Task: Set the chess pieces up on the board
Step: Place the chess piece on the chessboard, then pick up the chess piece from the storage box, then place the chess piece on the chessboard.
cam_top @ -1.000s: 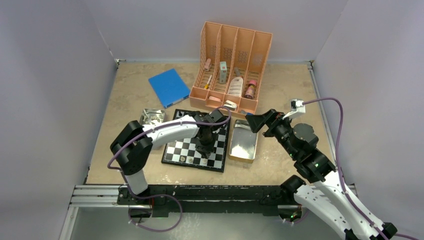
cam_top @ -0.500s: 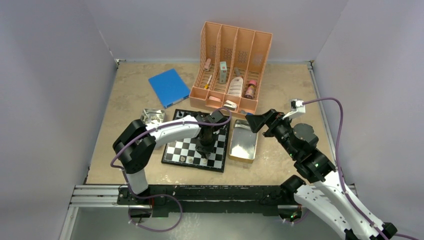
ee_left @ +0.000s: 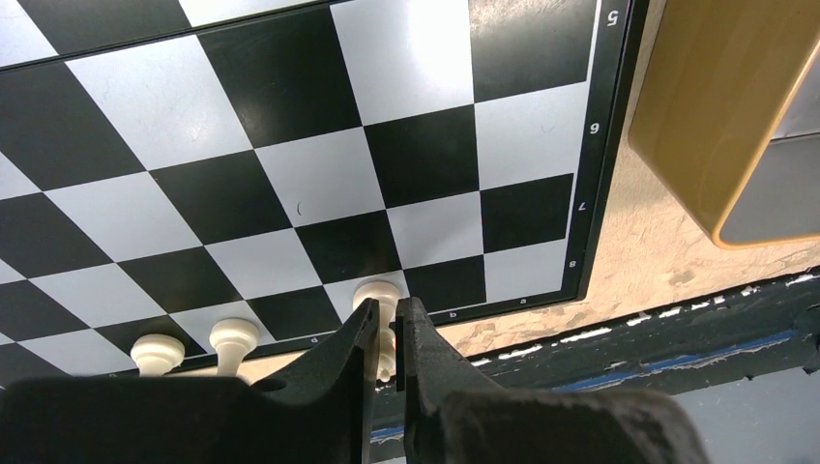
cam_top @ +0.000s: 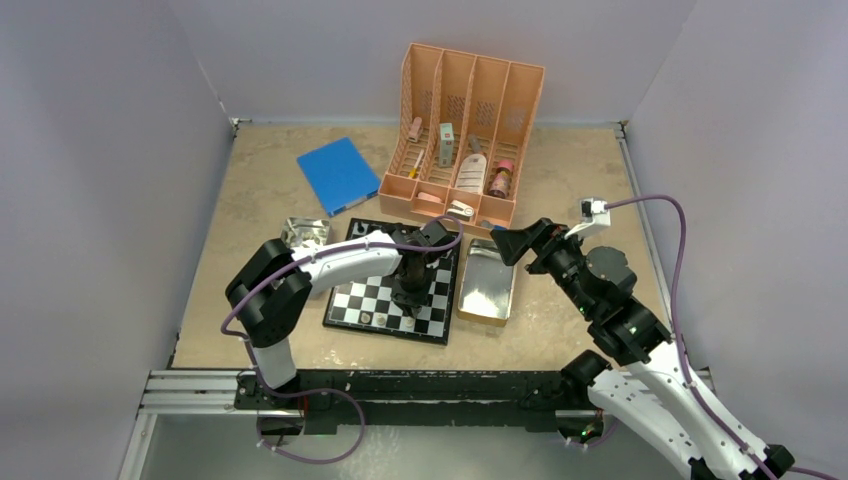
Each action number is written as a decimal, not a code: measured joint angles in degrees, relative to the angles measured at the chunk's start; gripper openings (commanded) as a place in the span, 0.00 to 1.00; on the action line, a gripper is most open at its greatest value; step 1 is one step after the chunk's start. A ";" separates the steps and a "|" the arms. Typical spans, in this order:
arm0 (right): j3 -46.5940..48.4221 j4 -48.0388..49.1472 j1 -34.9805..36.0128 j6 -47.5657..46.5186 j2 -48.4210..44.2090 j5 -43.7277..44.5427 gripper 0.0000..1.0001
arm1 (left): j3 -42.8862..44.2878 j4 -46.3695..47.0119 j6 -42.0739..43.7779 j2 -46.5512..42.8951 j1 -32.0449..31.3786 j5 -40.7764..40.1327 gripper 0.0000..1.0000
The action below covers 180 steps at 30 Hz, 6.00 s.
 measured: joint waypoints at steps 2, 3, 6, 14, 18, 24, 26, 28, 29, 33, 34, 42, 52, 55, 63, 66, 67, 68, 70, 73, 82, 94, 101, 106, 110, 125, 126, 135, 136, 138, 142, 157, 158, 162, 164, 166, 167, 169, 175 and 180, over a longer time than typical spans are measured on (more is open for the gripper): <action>0.00 0.02 0.00 0.02 0.09 -0.02 0.97 | 0.00 0.00 0.00 0.00 0.00 0.02 0.11; 0.00 0.04 0.00 0.00 0.22 -0.02 0.97 | 0.00 -0.02 -0.02 0.00 0.00 0.07 0.11; -0.09 0.00 0.00 0.02 0.55 -0.02 0.97 | 0.02 -0.17 0.00 0.00 0.00 0.09 0.11; -0.11 0.28 0.00 0.00 0.72 -0.09 0.97 | 0.00 -0.61 0.00 0.00 0.00 0.22 0.11; -0.11 0.46 0.00 0.02 1.05 -0.13 0.97 | 0.00 -1.05 0.00 0.00 0.00 0.55 0.11; -0.61 0.46 0.00 0.02 1.01 -0.17 0.97 | 0.02 -1.31 0.02 0.00 -0.02 0.61 0.11; -0.83 0.44 0.00 0.00 0.98 -0.17 0.97 | 0.02 -1.33 0.02 0.00 -0.02 0.61 0.11; -0.87 0.44 0.00 0.02 0.98 -0.17 0.97 | 0.02 -1.36 0.02 0.00 -0.02 0.59 0.12; -0.87 0.44 0.00 0.02 0.98 -0.17 0.97 | 0.02 -1.36 0.00 0.00 -0.02 0.57 0.14; -0.87 0.44 0.00 0.00 0.98 -0.20 0.97 | 0.37 -1.70 0.02 0.02 -0.02 0.50 0.18; -0.87 0.46 0.00 0.02 0.98 -0.20 0.97 | 0.92 -2.03 0.02 0.07 -0.02 0.31 0.18; -1.07 0.44 0.00 0.02 0.98 -0.44 0.97 | 9.57 -4.17 0.68 0.11 0.55 -2.73 0.20; -1.57 0.81 0.00 -0.61 -0.09 -1.18 0.97 | 13.03 -4.81 4.37 -1.03 14.78 -6.60 0.27; -1.86 1.16 0.00 -0.98 -0.13 -1.18 0.97 | 13.00 -4.09 5.29 -2.71 20.59 -7.13 0.27; -1.97 2.10 0.00 -2.16 -0.11 -1.18 0.97 | 11.72 0.55 7.15 -8.04 39.58 -5.53 0.25; -1.97 2.27 0.00 -2.58 -0.15 -1.18 0.97 | 10.23 1.97 7.80 -8.72 46.31 -2.97 0.24; -1.99 2.27 0.00 -2.67 -0.17 -1.20 0.97 | 9.79 2.27 8.00 -8.70 47.87 -2.84 0.24; -2.05 2.36 0.00 -2.80 -0.20 -1.20 0.97 | 9.46 2.43 8.04 -8.68 48.89 -2.84 0.24; -2.38 2.62 0.00 -2.95 -0.33 -1.22 0.97 | 8.50 3.02 8.22 -8.57 50.69 -2.51 0.24; -3.08 2.60 0.00 -2.99 -0.63 -1.31 0.97 | 6.23 4.76 9.05 -7.63 53.33 -0.68 0.24; -3.10 2.71 0.00 -2.99 -0.87 -1.46 0.97 | 4.26 5.09 10.99 -1.49 55.65 -0.13 0.27; -3.10 2.56 0.00 -3.39 -1.29 -1.44 0.97 | 4.26 4.85 11.63 0.46 55.69 -0.35 0.29; -3.10 2.54 0.00 -3.43 -2.03 -1.44 0.97 | 4.26 4.52 12.11 2.71 55.69 -0.50 0.29; -3.10 2.54 0.00 -3.43 -2.01 -1.44 0.97 | 4.26 4.26 12.46 4.09 55.74 -0.48 0.27; -3.10 2.54 0.00 -3.45 -2.01 -1.44 0.97 | 4.26 4.13 12.48 4.26 55.78 -0.48 0.26; -3.10 2.54 0.00 -3.63 -2.01 -1.40 0.97 | 4.07 3.82 12.46 4.35 55.78 -0.46 0.26; -3.10 2.54 0.00 -3.65 -2.01 -1.40 0.97 | 4.07 3.72 12.46 4.42 55.78 -0.44 0.26; -3.10 2.54 0.00 -3.89 -2.01 -1.27 0.97 | 3.72 3.72 12.46 4.70 55.78 0.07 0.22; -3.10 2.54 0.00 -3.89 -2.01 -1.27 0.97 | 3.50 3.69 12.46 4.70 55.78 0.15 0.20; -3.10 2.54 0.00 -3.89 -2.01 -1.27 0.97 | 3.13 3.58 12.46 4.70 55.78 0.24 0.17; -3.10 2.51 0.00 -3.96 -2.03 -1.27 0.97 | 3.13 3.54 12.46 4.70 55.78 0.61 0.12; -3.08 2.60 0.00 -4.07 -1.90 -1.16 0.97 | 3.13 1.75 12.68 1.29 55.74 0.66 0.03; -3.08 2.62 0.00 -4.07 -1.79 -1.03 0.97 | 3.13 1.60 12.70 0.79 55.71 0.68 0.03; -3.08 2.64 0.00 -4.07 -1.05 -0.74 0.97 | 3.30 1.36 13.09 -1.86 54.93 0.74 0.03; -3.10 2.64 0.00 -4.09 -0.72 -0.35 0.97 | 3.65 1.01 13.53 -2.78 53.77 0.61 0.04; -3.08 2.62 0.00 -4.09 -0.44 -0.02 0.97 | 3.96 0.79 14.01 -3.56 51.76 0.37 0.04; -3.08 2.58 0.00 -4.11 -0.33 0.04 0.97 | 4.15 0.50 14.10 -3.87 50.64 0.22 0.04; -2.99 2.54 0.00 -4.11 -0.11 0.07 0.97 | 4.76 -0.24 14.23 -4.42 48.50 0.15 0.04; -1.57 1.14 0.00 -4.39 0.31 0.42 0.97 | 7.48 -1.99 15.58 -6.08 41.24 1.05 0.05; 0.33 -1.05 0.00 -4.94 0.72 1.88 0.97 | 8.33 -4.00 16.61 -9.01 35.41 2.80 0.05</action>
